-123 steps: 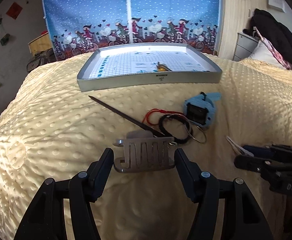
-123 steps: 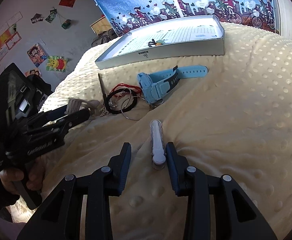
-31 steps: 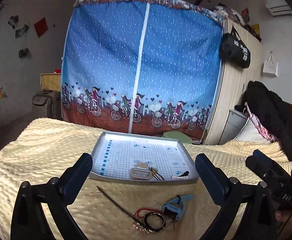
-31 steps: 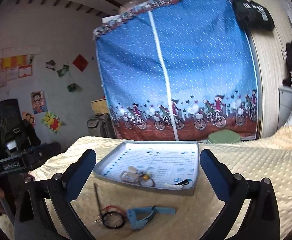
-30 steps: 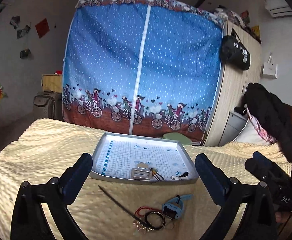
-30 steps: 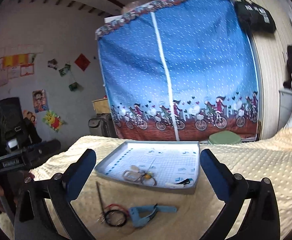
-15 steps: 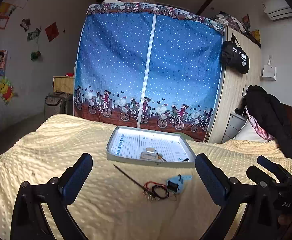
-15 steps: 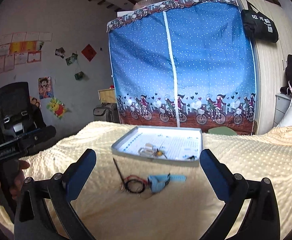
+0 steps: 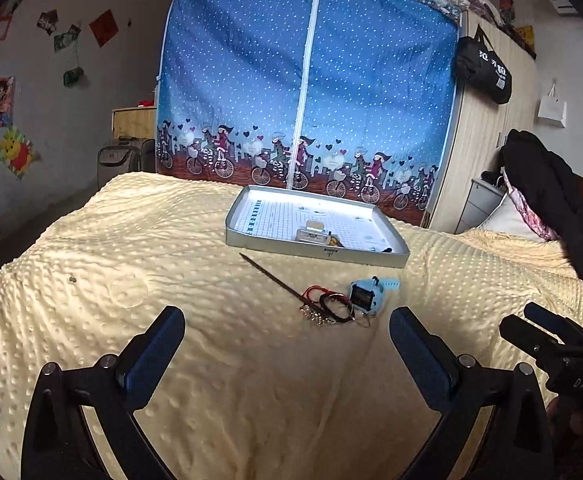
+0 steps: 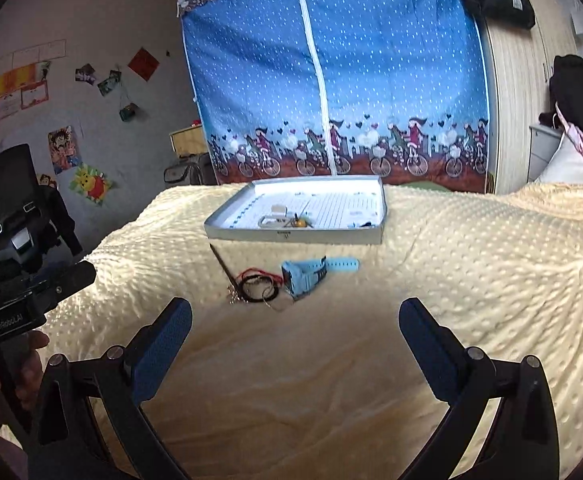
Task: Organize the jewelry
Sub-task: 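Withdraw both tools from the tray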
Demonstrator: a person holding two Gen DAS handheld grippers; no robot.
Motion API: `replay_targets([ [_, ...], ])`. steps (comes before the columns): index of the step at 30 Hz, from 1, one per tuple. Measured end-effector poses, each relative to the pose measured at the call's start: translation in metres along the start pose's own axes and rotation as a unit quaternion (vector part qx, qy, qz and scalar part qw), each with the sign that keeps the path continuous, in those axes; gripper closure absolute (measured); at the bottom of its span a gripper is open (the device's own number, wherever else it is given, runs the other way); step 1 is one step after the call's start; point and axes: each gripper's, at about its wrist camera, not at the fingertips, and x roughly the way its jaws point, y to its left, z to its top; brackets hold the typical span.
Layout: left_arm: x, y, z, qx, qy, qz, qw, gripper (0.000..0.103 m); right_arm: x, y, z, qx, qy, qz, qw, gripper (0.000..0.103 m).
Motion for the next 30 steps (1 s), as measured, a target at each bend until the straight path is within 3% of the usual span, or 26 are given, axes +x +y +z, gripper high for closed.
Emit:
replay_targets([
  [18, 0.019, -0.013, -0.005, 0.016, 0.035, 0.033, 0.9987, 0.0, 0.028, 0.001, -0.004, 0.013, 0.044, -0.01, 0.999, 0.001],
  [30, 0.081, -0.012, -0.002, 0.012, 0.132, 0.003, 0.9912, 0.0, 0.059, -0.02, -0.006, 0.028, 0.099, -0.029, 0.994, 0.001],
])
